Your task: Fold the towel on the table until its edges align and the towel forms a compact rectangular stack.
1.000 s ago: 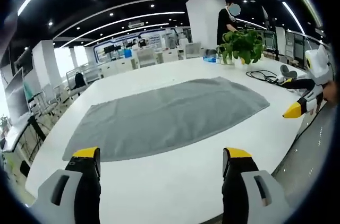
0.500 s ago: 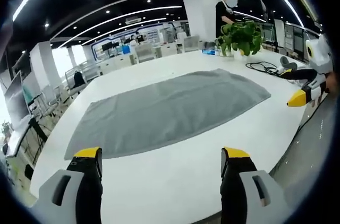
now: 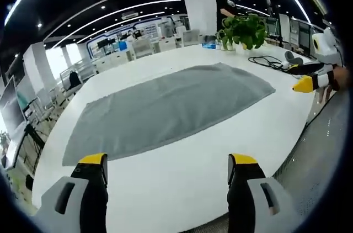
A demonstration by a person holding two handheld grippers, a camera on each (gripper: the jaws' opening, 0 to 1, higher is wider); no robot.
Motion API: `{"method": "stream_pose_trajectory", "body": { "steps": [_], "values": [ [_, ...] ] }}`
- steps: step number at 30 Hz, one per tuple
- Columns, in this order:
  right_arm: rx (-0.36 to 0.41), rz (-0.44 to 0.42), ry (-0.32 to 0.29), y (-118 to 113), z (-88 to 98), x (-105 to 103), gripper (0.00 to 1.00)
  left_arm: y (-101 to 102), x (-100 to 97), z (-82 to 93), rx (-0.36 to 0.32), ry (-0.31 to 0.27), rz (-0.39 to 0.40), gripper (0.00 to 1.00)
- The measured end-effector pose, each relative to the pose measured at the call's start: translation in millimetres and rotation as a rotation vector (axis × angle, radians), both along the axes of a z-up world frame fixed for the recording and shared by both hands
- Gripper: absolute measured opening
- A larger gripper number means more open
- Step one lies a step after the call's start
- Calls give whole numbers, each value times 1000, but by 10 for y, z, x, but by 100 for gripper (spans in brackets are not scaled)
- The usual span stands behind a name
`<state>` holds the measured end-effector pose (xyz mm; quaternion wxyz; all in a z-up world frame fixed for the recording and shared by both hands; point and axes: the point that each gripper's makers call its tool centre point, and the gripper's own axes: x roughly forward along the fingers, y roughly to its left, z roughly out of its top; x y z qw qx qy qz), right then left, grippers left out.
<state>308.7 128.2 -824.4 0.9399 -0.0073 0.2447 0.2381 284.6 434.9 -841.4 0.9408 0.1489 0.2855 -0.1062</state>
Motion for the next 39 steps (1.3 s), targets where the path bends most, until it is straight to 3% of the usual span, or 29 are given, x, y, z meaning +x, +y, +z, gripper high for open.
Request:
{"method": "stream_pose_trajectory", "body": {
  "steps": [3, 7, 11, 13, 14, 15, 22, 25, 29, 32, 34, 36, 39],
  "values": [
    [22, -20, -3, -64, 44, 37, 99, -81, 34, 76, 17, -10, -71, 90],
    [11, 4, 1, -134, 56, 99, 99, -184, 204, 292, -21, -41, -73, 88],
    [-9, 27, -19, -252, 149, 210, 97, -571, 390, 601, -72, -104, -170, 87],
    [-40, 29, -24, -404, 204, 297, 94, -790, 419, 720, -130, -109, -238, 84],
    [-42, 30, -27, -458, 244, 328, 94, -923, 453, 838, -185, -135, -265, 84],
    [-38, 32, -41, -508, 290, 370, 94, -984, 479, 911, -196, -155, -279, 85],
    [-21, 11, -119, -945, 649, 748, 96, -1357, 586, 1114, -182, -152, -343, 88],
    [-14, -4, -145, -1062, 796, 887, 96, -1532, 641, 1319, -180, -180, -372, 88],
    [-30, 23, -194, -1090, 1019, 1010, 96, -1737, 731, 1514, -179, -197, -426, 89],
    [-65, 69, -220, -1111, 1149, 1105, 96, -1951, 766, 1636, -229, -178, -460, 90],
    [-79, 90, -228, -1142, 1198, 1160, 96, -2071, 804, 1754, -231, -203, -485, 89],
    [-86, 108, -238, -1173, 1247, 1212, 96, -2172, 840, 1833, -193, -209, -521, 89],
    [-87, 119, -250, -1216, 1316, 1288, 96, -2302, 920, 2004, -213, -230, -546, 90]
  ]
}}
